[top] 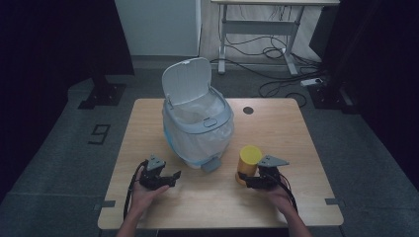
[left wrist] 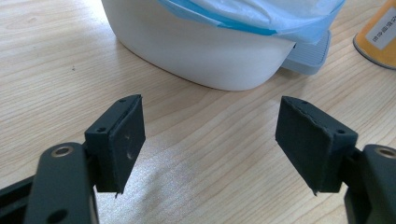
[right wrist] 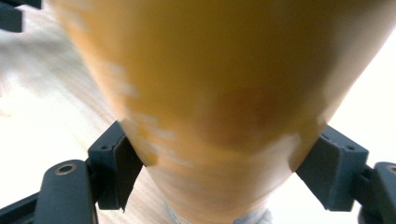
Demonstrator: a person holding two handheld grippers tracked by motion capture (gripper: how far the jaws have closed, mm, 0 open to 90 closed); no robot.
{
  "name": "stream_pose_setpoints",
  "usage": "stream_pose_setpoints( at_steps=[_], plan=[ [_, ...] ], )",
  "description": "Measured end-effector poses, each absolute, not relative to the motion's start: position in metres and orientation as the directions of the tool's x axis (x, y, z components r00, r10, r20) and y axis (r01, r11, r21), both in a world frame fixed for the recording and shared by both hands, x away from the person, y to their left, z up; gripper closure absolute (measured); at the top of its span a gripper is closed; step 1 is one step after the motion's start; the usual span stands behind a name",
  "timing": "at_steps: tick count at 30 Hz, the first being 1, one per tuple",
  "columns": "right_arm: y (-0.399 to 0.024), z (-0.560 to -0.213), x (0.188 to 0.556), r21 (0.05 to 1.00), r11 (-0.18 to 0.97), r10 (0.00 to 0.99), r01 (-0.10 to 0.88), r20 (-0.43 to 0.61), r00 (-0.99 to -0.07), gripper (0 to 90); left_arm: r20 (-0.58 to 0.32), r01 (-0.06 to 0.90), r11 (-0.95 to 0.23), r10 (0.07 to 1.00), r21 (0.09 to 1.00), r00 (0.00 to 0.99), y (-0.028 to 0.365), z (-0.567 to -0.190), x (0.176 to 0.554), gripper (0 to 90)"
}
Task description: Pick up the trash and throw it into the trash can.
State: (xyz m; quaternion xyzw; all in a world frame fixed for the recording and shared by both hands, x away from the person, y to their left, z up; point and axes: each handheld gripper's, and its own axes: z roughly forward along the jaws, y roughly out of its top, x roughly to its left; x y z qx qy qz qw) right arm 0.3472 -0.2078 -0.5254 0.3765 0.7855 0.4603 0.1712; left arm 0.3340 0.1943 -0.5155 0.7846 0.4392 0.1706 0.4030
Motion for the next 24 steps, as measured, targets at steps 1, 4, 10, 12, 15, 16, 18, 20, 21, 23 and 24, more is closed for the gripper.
stream_pose_setpoints(
  at_steps=[1,4,10,12,15,16,18,20,21,23,24],
  plan=[
    [-0.209,-0.525,0.347,0.854,0.288,0.748,0.434,0.082,-0.658,23.1,-0.085,0.550,-0.289,0.827,0.783,0.556,0.194,-0.515,0.334,24.4],
    [-0.211,-0.523,0.346,0.855,0.286,0.746,0.433,0.085,-0.661,23.4,-0.086,0.551,-0.287,0.829,0.784,0.553,0.195,-0.515,0.333,24.4],
    [-0.218,-0.508,0.340,0.871,0.258,0.733,0.417,0.105,-0.672,23.6,-0.082,0.554,-0.296,0.826,0.778,0.557,0.193,-0.516,0.333,24.5],
    [-0.221,-0.501,0.338,0.872,0.246,0.724,0.422,0.124,-0.679,23.6,-0.082,0.554,-0.297,0.826,0.778,0.558,0.193,-0.516,0.333,24.5],
    [-0.225,-0.490,0.336,0.877,0.231,0.721,0.421,0.137,-0.680,23.6,-0.083,0.552,-0.298,0.823,0.779,0.562,0.192,-0.516,0.333,24.6],
    [-0.225,-0.487,0.335,0.879,0.224,0.719,0.422,0.144,-0.680,23.6,-0.086,0.551,-0.295,0.823,0.780,0.562,0.193,-0.516,0.334,24.6],
    [-0.226,-0.480,0.334,0.885,0.216,0.713,0.413,0.146,-0.686,23.6,-0.090,0.554,-0.291,0.824,0.780,0.559,0.193,-0.516,0.335,24.6],
    [-0.226,-0.474,0.334,0.888,0.216,0.710,0.407,0.143,-0.690,23.6,-0.091,0.554,-0.288,0.826,0.781,0.557,0.194,-0.515,0.335,24.6],
    [-0.226,-0.470,0.333,0.889,0.216,0.706,0.403,0.143,-0.693,23.6,-0.091,0.554,-0.287,0.826,0.781,0.556,0.194,-0.515,0.335,24.6],
    [-0.226,-0.463,0.332,0.895,0.213,0.703,0.392,0.138,-0.698,23.7,-0.092,0.554,-0.285,0.827,0.782,0.555,0.194,-0.516,0.335,24.6],
    [-0.227,-0.458,0.332,0.900,0.205,0.700,0.385,0.140,-0.701,23.7,-0.092,0.555,-0.285,0.827,0.782,0.554,0.194,-0.516,0.335,24.7]
  ],
)
